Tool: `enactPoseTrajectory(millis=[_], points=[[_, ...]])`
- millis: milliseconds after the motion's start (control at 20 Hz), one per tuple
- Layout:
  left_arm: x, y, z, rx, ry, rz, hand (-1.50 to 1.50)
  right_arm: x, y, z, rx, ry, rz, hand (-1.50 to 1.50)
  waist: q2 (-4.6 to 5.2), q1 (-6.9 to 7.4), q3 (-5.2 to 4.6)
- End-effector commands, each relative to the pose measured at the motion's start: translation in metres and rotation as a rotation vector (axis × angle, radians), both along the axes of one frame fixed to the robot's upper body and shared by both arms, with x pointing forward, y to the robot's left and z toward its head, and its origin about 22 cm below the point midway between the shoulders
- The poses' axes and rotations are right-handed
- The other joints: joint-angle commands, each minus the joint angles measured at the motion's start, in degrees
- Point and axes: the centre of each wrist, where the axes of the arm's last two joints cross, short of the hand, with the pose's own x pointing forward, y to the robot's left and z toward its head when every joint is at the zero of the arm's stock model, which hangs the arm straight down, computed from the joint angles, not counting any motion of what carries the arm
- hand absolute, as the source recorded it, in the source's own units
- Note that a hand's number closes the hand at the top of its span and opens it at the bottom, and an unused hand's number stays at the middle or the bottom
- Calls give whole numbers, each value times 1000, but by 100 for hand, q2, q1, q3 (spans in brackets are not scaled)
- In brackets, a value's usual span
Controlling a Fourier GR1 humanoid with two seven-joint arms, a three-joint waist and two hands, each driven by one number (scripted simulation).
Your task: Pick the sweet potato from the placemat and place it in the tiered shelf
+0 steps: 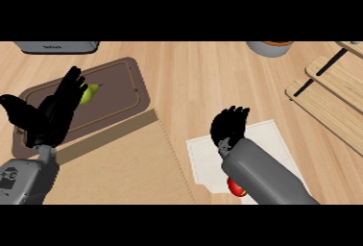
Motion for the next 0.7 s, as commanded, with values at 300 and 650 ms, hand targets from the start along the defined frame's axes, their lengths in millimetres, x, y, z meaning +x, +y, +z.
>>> enactPoseTrajectory(millis=[300, 650], points=[[-7, 14, 19, -5, -11, -15, 0, -11, -28, -30, -122, 31, -25, 150, 19, 50, 22], [-7, 15, 7, -5, 2, -17, 0, -7, -20, -39, -103, -72, 81, 150, 35, 67, 22]])
